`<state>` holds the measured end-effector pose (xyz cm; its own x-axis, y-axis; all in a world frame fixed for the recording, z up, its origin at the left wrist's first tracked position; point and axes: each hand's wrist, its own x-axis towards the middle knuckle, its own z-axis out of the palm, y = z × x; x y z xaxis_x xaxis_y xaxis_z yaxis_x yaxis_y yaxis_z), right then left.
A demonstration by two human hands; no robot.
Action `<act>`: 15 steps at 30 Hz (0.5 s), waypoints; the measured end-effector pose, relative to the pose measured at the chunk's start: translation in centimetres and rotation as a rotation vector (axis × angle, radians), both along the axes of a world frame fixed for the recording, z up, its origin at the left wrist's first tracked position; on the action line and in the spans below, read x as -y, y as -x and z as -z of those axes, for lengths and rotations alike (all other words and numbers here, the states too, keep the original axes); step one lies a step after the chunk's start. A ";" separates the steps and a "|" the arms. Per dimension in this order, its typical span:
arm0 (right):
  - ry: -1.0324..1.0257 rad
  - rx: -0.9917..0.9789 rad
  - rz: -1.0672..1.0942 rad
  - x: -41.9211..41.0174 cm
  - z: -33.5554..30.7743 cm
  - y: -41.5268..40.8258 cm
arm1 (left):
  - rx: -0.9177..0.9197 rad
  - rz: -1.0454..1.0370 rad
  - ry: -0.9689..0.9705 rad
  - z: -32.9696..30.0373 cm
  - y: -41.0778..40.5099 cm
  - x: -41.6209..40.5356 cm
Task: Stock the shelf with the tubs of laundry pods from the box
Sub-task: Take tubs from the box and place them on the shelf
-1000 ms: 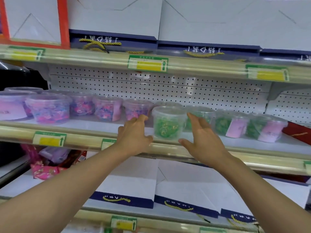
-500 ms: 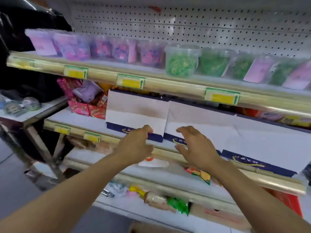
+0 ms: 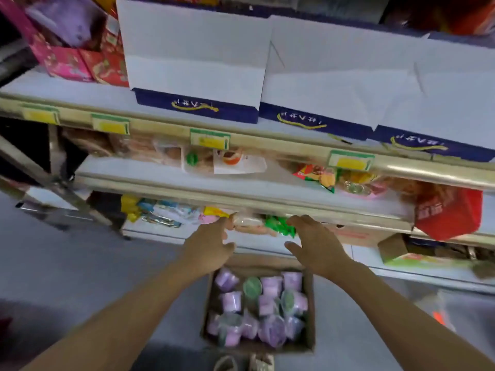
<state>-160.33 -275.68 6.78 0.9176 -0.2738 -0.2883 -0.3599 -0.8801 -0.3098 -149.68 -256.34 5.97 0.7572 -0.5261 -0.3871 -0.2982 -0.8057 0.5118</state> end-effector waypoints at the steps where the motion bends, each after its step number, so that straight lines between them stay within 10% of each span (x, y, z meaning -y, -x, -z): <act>1: -0.012 -0.032 0.012 -0.1 1.4 0.7 | -0.030 -0.001 -0.005 1.4 0.3 -0.4; 15: -0.114 -0.337 0.072 1.4 20.8 6.3 | -0.315 -0.199 -0.239 20.6 6.4 -4.2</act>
<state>-166.62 -277.10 -14.01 0.7452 -0.2828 -0.6040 -0.5185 -0.8152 -0.2581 -156.04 -252.12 -14.63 0.6605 -0.2496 -0.7082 0.0159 -0.9383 0.3455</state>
